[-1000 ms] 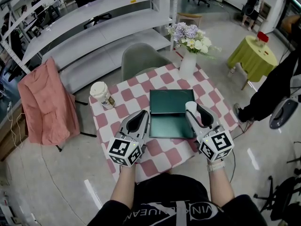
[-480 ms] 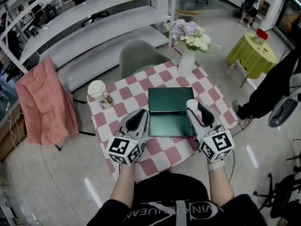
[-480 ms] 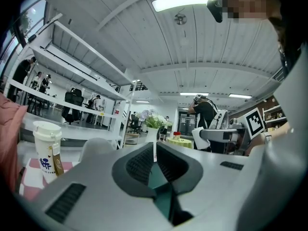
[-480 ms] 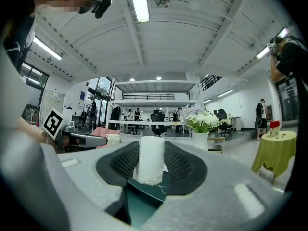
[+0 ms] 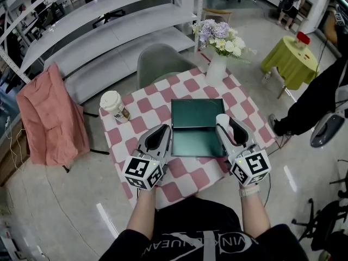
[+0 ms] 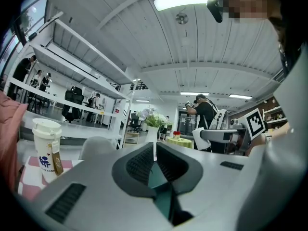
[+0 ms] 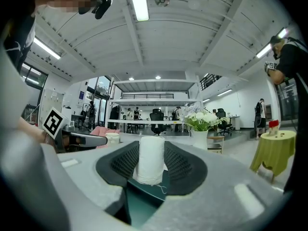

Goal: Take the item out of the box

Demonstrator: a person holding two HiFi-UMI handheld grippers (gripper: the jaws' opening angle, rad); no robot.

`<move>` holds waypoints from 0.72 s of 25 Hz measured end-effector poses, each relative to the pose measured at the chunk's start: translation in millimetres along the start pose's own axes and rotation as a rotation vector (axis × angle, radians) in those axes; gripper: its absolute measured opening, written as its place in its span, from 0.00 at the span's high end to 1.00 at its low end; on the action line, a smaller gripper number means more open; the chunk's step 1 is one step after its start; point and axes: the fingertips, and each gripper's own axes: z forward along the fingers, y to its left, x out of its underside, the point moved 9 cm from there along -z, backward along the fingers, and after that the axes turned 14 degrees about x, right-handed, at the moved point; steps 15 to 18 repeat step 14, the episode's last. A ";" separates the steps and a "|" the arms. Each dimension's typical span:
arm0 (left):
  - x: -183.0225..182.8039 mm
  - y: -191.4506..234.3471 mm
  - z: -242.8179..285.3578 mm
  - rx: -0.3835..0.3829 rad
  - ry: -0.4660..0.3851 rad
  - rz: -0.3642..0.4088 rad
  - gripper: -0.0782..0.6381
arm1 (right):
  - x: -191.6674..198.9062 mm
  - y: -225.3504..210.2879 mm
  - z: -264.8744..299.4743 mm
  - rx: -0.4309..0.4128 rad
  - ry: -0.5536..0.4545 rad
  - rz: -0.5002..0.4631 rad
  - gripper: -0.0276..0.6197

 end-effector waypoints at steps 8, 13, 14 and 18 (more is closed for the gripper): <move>5.0 -0.8 -1.0 0.003 0.009 -0.013 0.86 | 1.9 0.1 -2.4 0.007 0.006 0.001 0.70; 9.4 0.3 -2.2 0.001 0.008 -0.017 0.86 | 8.7 0.2 -4.1 0.022 0.017 0.012 0.70; 9.7 0.6 -2.4 0.001 0.007 -0.017 0.86 | 9.4 0.5 -4.1 0.021 0.017 0.012 0.70; 9.7 0.6 -2.4 0.001 0.007 -0.017 0.86 | 9.4 0.5 -4.1 0.021 0.017 0.012 0.70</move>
